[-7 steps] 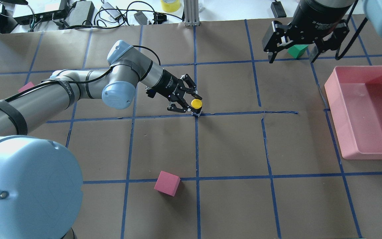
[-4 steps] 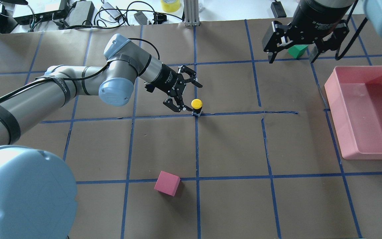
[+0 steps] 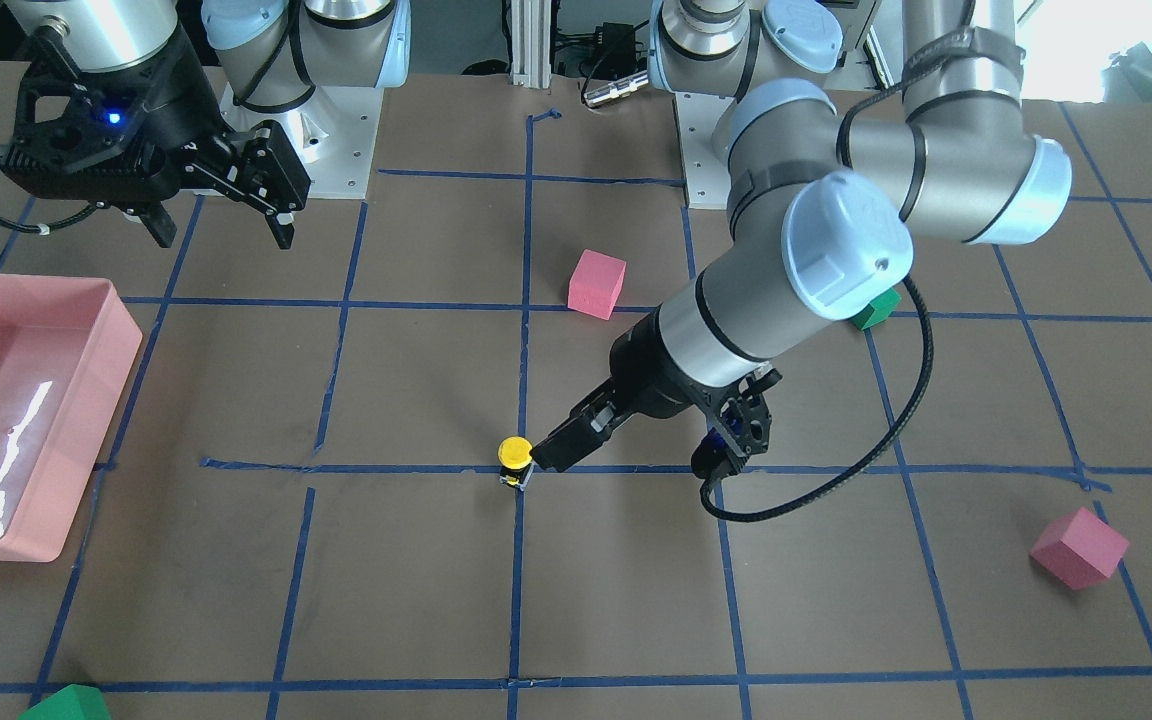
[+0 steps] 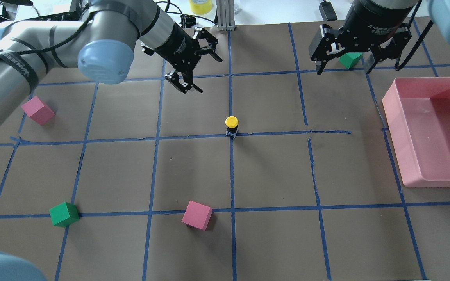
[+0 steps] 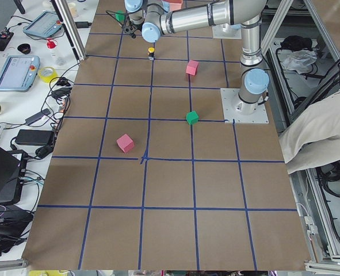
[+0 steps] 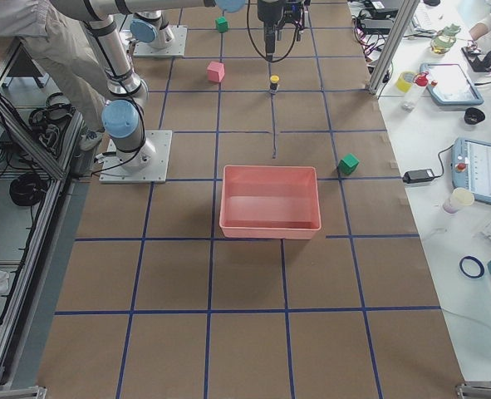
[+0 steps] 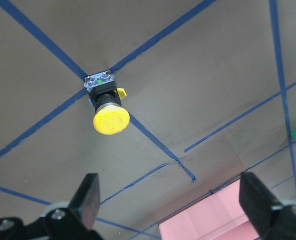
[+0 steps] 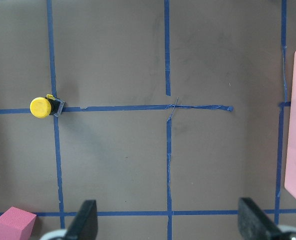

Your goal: Align button upright

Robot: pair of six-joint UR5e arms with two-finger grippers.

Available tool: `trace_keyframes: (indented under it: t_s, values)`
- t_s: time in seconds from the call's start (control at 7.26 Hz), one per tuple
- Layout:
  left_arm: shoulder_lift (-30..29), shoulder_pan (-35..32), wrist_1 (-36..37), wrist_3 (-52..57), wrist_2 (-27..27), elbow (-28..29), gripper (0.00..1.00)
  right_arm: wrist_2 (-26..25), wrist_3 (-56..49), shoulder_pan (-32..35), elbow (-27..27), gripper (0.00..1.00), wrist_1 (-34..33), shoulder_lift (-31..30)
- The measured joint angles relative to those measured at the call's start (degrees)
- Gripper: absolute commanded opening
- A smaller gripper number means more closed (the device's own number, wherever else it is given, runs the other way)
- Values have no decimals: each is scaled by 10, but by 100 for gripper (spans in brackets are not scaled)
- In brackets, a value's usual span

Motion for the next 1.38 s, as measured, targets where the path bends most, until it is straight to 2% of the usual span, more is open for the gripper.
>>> trace_keyframes:
  t_s: [0.28,0.69,1.38]
  values:
    - [68,0,-79,148,83,17,100,0,0,0,0,100,0,0]
    - [162,4,-130,409,213,16,100,0,0,0,0,100,0,0]
    - [202,13,-167,503,248,8,100,-1,0,0,0,100,-1,0]
